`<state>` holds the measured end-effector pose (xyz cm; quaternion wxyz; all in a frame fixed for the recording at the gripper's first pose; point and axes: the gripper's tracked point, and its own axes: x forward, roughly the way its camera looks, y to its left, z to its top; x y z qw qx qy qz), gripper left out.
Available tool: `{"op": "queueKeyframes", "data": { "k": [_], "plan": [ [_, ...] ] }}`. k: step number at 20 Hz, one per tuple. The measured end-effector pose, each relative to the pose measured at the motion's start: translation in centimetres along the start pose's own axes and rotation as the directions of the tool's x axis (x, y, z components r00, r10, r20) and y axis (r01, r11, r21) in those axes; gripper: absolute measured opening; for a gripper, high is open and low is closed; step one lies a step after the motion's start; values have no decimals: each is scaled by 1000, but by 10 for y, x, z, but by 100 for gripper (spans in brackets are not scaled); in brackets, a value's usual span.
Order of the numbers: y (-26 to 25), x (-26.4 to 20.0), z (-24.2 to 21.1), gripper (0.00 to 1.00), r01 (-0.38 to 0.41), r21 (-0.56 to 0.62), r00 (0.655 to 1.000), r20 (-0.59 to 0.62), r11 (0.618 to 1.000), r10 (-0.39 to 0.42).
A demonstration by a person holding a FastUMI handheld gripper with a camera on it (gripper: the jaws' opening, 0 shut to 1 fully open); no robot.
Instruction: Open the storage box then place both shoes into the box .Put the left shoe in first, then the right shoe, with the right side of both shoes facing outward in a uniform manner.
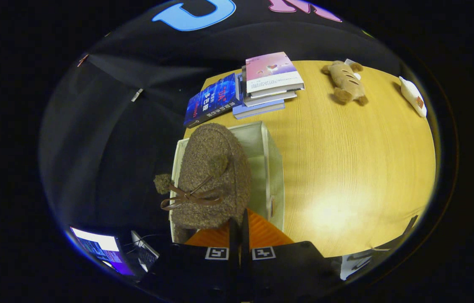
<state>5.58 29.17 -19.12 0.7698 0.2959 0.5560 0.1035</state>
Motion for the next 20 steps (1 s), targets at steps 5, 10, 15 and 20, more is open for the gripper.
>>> {"op": "queueKeyframes", "data": {
  "k": [5, 10, 15, 20],
  "plan": [
    [15, 4, 10, 56, -53, 21, 998, 39, 998, 52],
    [8, -10, 23, 98, -49, 17, 995, 90, 999, 47],
    [10, -29, 29, 98, -77, -32, 986, 145, 996, 81],
    [-4, -57, 39, 98, -81, -109, 969, 223, 991, 104]
  ]
}}
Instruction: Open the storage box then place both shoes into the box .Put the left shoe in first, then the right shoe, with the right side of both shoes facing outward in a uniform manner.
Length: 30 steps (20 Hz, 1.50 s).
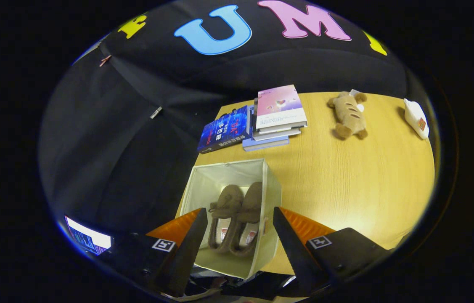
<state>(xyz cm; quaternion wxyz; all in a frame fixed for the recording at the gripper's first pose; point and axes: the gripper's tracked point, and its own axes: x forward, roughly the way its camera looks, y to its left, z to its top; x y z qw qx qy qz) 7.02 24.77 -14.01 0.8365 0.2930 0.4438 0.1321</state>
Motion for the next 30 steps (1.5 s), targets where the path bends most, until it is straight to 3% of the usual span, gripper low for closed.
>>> {"op": "queueKeyframes", "data": {
  "k": [10, 16, 23, 30],
  "plan": [
    [-60, -65, 35, 98, 23, -181, 993, 117, 983, -1],
    [-87, -110, 63, 98, 24, -215, 969, 247, 976, 31],
    [-98, -164, 97, 97, 27, -291, 907, 409, 956, 99],
    [-96, -223, 131, 98, 72, -429, 797, 567, 900, 207]
  ]
}}
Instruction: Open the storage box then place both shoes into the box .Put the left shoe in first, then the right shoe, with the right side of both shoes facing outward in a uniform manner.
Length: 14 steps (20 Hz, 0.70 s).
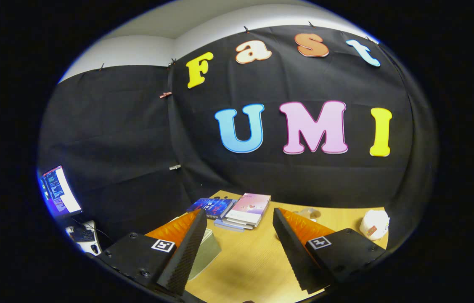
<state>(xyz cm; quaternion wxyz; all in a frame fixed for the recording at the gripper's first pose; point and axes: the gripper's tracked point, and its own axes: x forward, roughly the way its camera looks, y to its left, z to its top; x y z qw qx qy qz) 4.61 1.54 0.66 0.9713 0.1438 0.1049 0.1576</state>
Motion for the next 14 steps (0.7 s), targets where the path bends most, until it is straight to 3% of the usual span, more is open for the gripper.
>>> {"op": "queueKeyframes", "data": {
  "k": [8, 14],
  "plan": [
    [8, -25, 10, 99, -64, -240, 985, 141, 969, 100],
    [31, -36, 8, 98, -112, -427, 955, 203, 897, 216]
  ]
}}
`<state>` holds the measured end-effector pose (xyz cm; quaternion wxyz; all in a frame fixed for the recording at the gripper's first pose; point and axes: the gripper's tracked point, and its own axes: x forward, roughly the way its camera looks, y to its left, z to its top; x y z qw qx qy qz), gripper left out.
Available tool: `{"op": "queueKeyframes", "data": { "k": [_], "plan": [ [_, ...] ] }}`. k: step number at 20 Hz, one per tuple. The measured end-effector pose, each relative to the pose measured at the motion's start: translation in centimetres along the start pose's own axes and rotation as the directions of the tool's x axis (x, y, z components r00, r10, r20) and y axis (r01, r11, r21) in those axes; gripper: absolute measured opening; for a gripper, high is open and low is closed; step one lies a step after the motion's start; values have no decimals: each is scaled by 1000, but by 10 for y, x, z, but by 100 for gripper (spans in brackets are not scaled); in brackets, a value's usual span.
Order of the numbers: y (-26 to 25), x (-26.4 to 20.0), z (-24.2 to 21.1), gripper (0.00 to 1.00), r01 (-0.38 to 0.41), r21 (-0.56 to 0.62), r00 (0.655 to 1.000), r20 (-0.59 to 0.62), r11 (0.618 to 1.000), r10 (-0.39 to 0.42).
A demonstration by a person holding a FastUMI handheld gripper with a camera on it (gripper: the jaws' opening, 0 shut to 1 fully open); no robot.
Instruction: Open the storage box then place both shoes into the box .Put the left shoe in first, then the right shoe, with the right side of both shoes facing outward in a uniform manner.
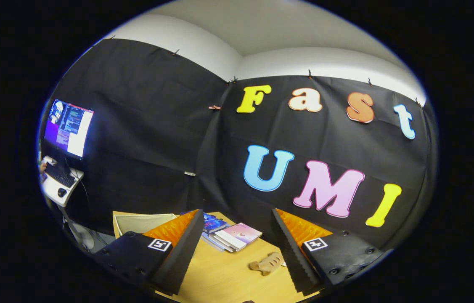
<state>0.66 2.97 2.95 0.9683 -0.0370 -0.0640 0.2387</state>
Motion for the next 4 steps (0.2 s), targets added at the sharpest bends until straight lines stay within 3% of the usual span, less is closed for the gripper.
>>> {"op": "queueKeyframes", "data": {
  "k": [4],
  "plan": [
    [15, -1, -1, 98, -60, 20, 998, 22, 998, 60]
  ]
}}
